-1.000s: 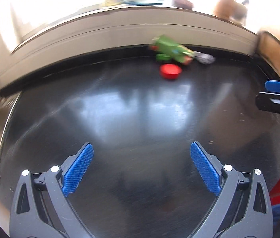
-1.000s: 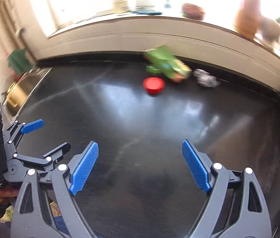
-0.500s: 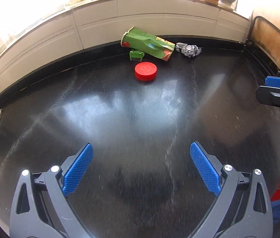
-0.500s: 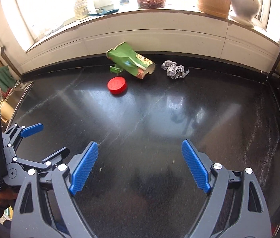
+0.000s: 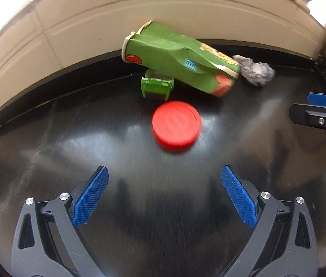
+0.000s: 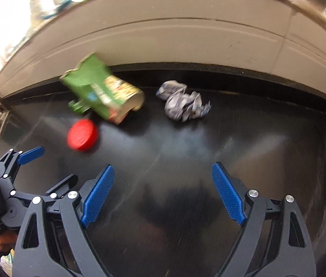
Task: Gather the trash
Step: 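Grasp the red lid with the left tool while the right tool grasps the crumpled foil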
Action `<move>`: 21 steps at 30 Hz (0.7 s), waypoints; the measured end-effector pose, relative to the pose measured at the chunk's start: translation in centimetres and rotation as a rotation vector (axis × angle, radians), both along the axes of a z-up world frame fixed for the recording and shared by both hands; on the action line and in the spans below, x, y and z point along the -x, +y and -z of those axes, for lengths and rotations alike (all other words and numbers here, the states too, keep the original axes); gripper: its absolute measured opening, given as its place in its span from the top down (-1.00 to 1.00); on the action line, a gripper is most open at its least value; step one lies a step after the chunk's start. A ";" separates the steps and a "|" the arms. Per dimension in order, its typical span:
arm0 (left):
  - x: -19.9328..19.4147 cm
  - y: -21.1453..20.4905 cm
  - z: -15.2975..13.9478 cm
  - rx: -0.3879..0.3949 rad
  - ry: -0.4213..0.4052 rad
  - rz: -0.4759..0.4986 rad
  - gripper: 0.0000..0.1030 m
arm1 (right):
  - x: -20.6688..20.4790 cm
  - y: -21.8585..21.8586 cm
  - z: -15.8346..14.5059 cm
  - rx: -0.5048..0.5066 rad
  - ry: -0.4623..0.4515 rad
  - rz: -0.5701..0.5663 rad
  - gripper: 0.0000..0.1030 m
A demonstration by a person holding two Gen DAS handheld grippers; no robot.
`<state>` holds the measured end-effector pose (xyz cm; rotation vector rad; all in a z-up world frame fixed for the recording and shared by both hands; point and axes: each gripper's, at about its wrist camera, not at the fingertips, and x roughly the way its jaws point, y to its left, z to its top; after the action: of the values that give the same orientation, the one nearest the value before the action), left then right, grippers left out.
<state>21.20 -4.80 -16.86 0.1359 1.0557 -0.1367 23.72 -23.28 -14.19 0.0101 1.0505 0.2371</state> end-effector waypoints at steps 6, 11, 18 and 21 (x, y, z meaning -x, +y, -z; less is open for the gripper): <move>-3.3 0.0 1.3 0.022 -0.008 -0.016 -0.85 | -5.1 -0.2 2.2 0.024 0.010 0.001 -0.62; -4.2 -0.1 1.3 0.029 -0.031 0.000 -0.81 | -6.7 0.2 2.8 0.052 -0.009 -0.008 -0.39; -3.3 -0.8 0.3 0.022 -0.054 0.031 0.06 | -6.7 1.1 2.5 0.073 -0.028 -0.034 0.18; -3.0 -1.0 -0.1 0.041 -0.027 0.019 0.06 | -5.3 1.1 1.3 0.067 -0.040 -0.029 0.18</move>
<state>24.18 -5.78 -16.80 0.1103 1.0246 -0.1732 29.07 -22.18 -15.54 -0.0700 1.0186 0.2272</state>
